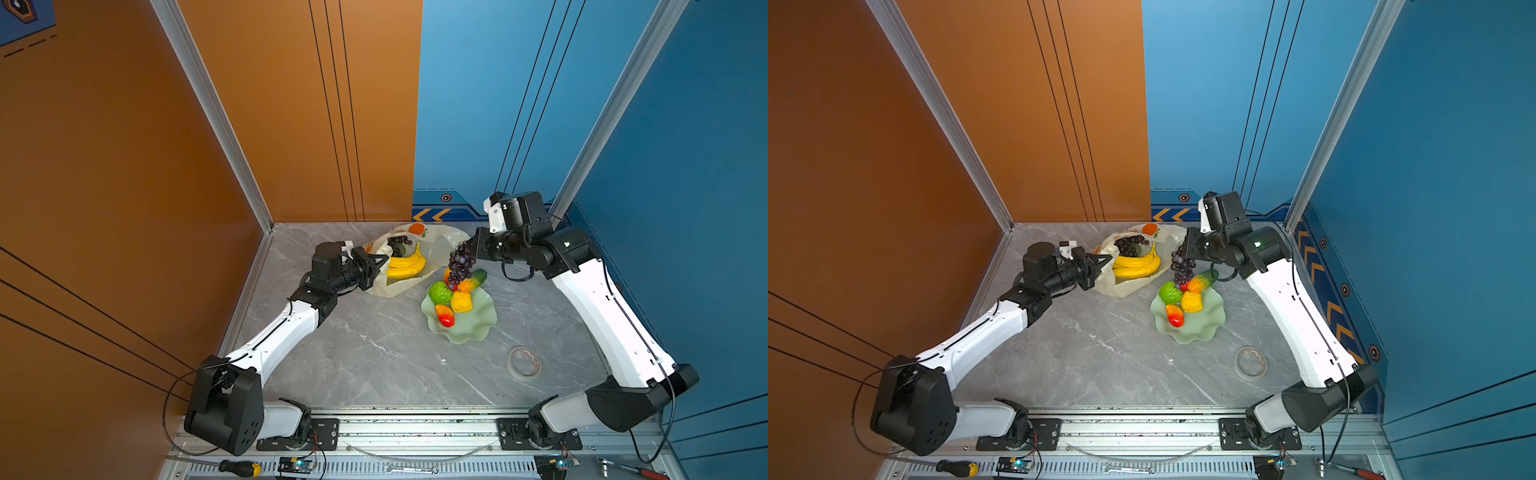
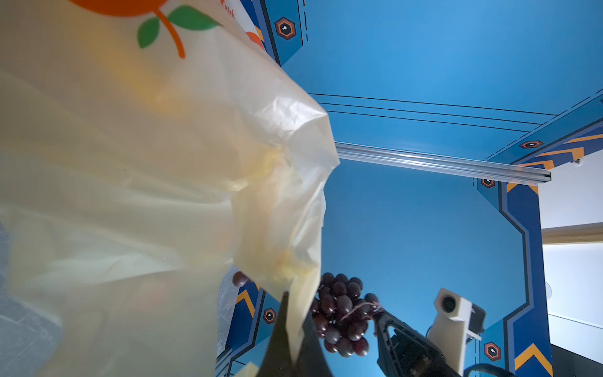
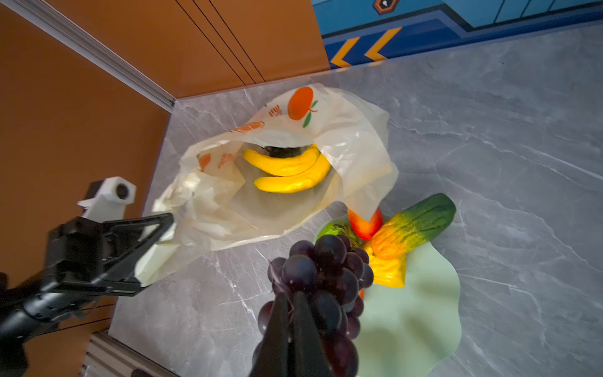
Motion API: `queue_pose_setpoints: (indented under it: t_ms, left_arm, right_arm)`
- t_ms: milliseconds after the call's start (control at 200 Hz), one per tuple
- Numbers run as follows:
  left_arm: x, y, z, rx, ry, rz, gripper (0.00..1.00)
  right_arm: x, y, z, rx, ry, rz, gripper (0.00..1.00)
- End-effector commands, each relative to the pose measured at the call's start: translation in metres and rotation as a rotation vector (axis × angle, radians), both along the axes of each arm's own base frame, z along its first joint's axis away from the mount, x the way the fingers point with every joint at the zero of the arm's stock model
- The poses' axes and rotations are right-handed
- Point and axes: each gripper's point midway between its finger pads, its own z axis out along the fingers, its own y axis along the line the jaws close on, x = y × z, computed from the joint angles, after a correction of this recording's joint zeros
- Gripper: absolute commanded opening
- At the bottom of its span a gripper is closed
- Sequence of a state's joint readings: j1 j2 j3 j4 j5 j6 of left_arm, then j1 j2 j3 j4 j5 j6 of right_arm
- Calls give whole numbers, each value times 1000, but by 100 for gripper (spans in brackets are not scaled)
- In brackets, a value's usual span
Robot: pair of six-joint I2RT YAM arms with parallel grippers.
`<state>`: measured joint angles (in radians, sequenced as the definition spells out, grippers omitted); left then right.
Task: Place the fruits into the plastic bag
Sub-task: 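Lift the grapes with the right gripper and carry them toward the bag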
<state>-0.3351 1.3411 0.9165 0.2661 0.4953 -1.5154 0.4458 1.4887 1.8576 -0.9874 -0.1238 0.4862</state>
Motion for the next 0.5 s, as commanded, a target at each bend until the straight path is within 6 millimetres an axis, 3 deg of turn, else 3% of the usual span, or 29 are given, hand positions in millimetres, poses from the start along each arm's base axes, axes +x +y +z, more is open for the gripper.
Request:
queue_pose_setpoints:
  t_ms: [0,491]
  left_arm:
    - [0,-6,3,4,-17,-28,0]
    - [-3,-8,-2,6,-9,-25,0]
  right_arm:
    - [7,17,12,49,1,20,0]
    - [49,64,52,141,-76,80,0]
